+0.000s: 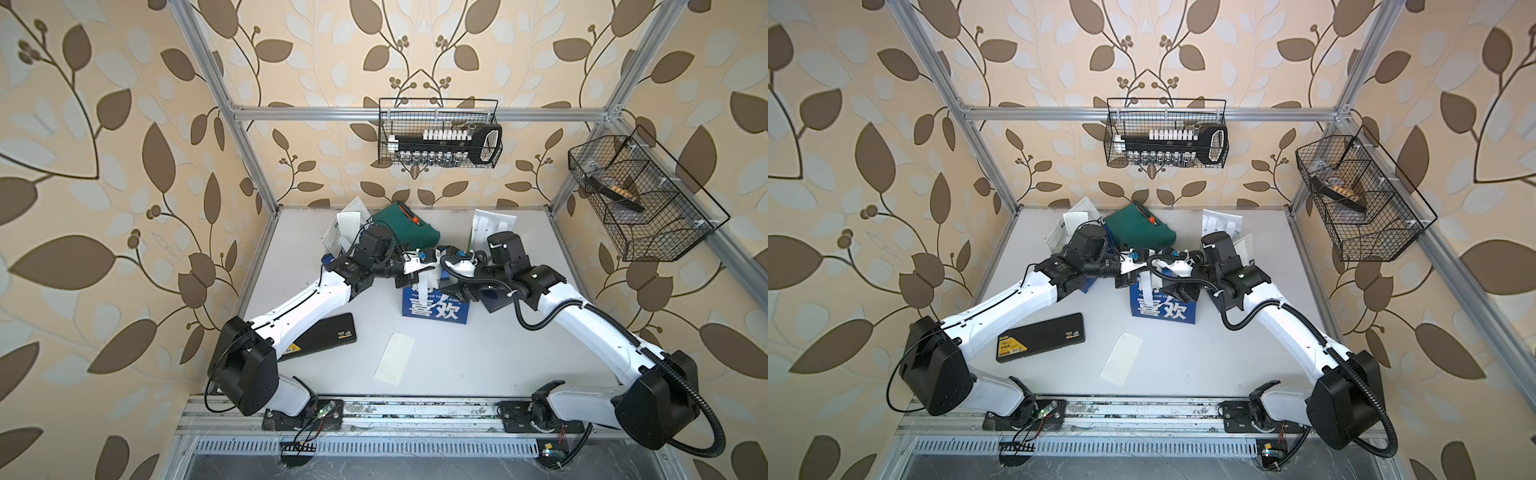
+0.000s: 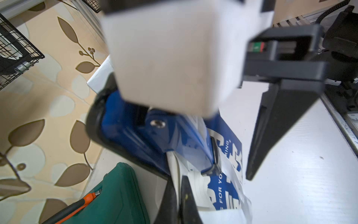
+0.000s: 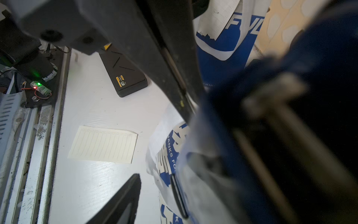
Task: Staple the receipts to the bags
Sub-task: Adjust the takeout bag at the center of the board.
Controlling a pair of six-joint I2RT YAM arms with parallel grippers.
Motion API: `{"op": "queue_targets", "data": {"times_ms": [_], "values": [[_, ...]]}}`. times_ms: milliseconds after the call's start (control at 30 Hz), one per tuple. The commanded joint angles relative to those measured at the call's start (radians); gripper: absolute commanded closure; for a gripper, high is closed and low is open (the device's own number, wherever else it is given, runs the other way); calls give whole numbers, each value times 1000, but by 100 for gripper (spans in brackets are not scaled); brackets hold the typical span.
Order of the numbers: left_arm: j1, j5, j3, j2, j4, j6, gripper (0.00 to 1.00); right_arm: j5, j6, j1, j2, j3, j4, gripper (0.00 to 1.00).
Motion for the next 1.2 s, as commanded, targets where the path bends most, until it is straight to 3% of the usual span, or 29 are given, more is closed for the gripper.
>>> {"op": "queue_targets", "data": {"times_ms": [0, 267, 633, 833, 1000, 1167], "values": [[-33, 132, 11, -60, 50, 8, 100, -10, -31, -43, -7, 71, 40, 29], [-33, 134, 8, -63, 42, 13, 100, -54, -121, -44, -4, 125, -80, 28], [-32, 169, 28, -62, 2, 22, 100, -185, -226, -40, 109, 281, -249, 27], [-13, 153, 26, -56, 60, -6, 100, -225, -233, 11, 81, 214, -290, 33], [4, 147, 53, -40, 70, -1, 100, -153, -201, 59, -11, 71, -224, 33], [6, 170, 79, -35, 37, 14, 100, 28, -132, 94, -50, -31, -35, 32]]}}
